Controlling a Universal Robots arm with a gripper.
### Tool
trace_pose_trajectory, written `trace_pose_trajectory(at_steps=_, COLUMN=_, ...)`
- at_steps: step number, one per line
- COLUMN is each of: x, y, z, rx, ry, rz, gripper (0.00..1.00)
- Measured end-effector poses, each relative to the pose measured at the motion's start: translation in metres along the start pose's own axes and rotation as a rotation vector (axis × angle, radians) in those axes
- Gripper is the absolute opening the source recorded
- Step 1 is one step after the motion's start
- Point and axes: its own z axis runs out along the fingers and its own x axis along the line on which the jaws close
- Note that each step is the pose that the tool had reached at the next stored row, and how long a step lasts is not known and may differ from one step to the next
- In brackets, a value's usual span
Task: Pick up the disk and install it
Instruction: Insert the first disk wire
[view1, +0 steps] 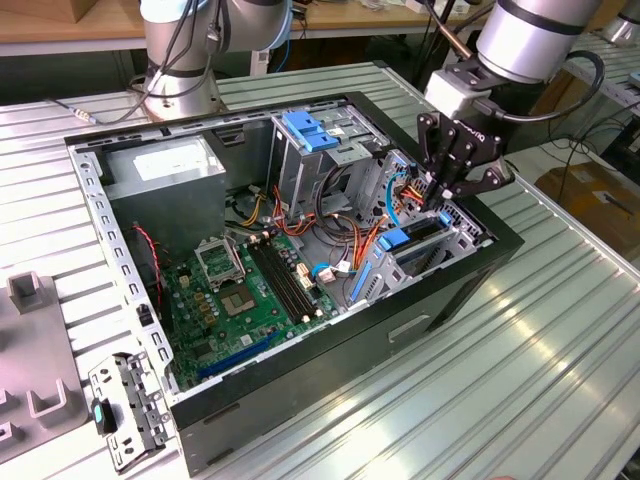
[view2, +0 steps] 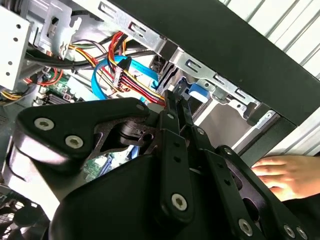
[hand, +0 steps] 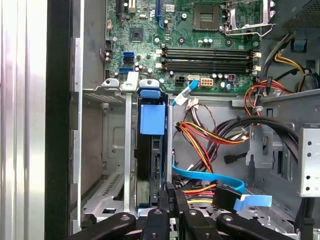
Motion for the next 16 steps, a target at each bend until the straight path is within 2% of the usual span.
trace_pose_trajectory(at_steps=4, x=0.0026, y=0.004, z=0.0012, rx=0.0042, ry=-0.0003, rz=-0.009, gripper=0.17)
trace_pose_trajectory(at_steps=10, x=0.0039, y=0.0058, z=0.0047, rx=0.0232, ry=0.0003, rz=-0.007, gripper=0.17)
trace_pose_trajectory(at_steps=13, x=0.0039, y=0.0094, z=0.0049, rx=0.0243, ry=0.0002, rz=-0.007, gripper=0.17)
trace_pose_trajectory(at_steps=16, x=0.0039, y=0.01, z=0.0049, rx=0.0243, ry=0.0003, rz=-0.007, gripper=0.17)
